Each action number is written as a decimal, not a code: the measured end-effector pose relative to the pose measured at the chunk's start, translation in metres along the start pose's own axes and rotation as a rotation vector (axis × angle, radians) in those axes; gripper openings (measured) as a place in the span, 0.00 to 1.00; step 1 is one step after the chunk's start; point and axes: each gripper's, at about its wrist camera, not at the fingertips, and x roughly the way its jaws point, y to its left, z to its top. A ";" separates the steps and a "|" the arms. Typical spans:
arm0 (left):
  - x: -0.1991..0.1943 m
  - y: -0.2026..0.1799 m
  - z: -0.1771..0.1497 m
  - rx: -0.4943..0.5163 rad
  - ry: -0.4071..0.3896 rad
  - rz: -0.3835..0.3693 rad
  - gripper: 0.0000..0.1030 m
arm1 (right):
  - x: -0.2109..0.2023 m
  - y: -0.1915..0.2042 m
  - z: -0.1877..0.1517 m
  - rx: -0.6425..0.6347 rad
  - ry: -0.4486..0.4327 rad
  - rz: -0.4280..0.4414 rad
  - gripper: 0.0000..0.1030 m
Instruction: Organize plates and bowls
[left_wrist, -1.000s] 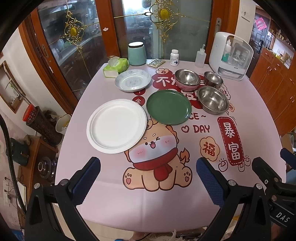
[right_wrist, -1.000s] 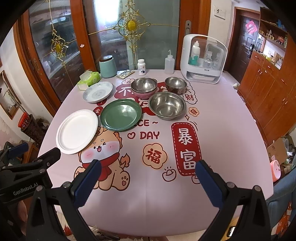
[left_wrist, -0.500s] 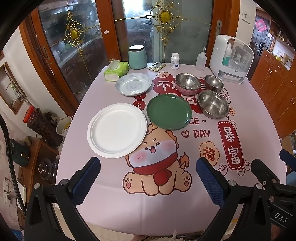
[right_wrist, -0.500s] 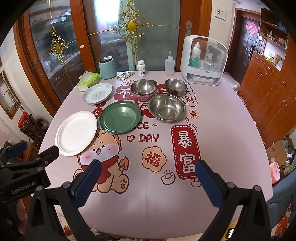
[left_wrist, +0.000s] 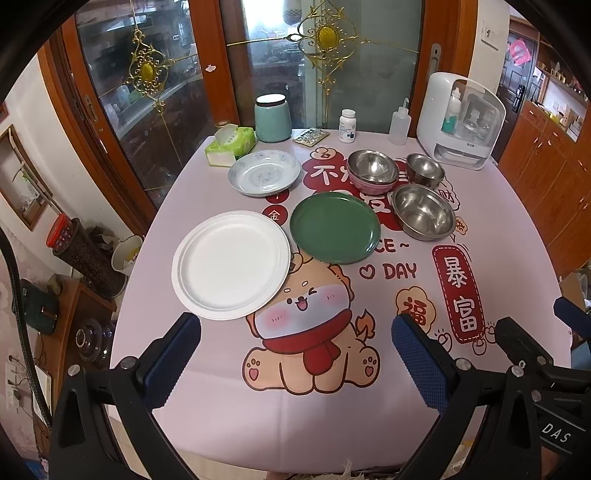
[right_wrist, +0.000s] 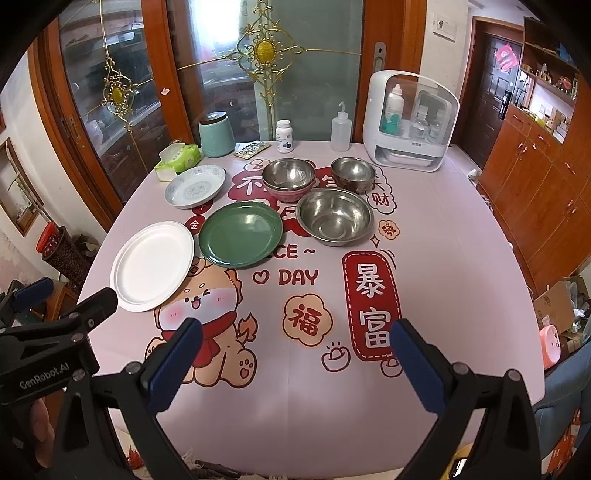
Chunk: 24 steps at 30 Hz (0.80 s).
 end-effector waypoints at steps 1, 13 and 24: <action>0.000 0.000 0.000 0.000 0.000 0.000 0.99 | 0.000 0.000 0.000 0.000 0.000 0.000 0.99; 0.000 -0.001 0.000 0.000 -0.012 -0.006 0.99 | 0.003 0.002 0.001 -0.007 0.000 0.008 0.99; -0.003 -0.001 -0.002 0.010 -0.040 -0.008 0.99 | 0.002 0.003 0.001 -0.007 0.000 0.008 0.99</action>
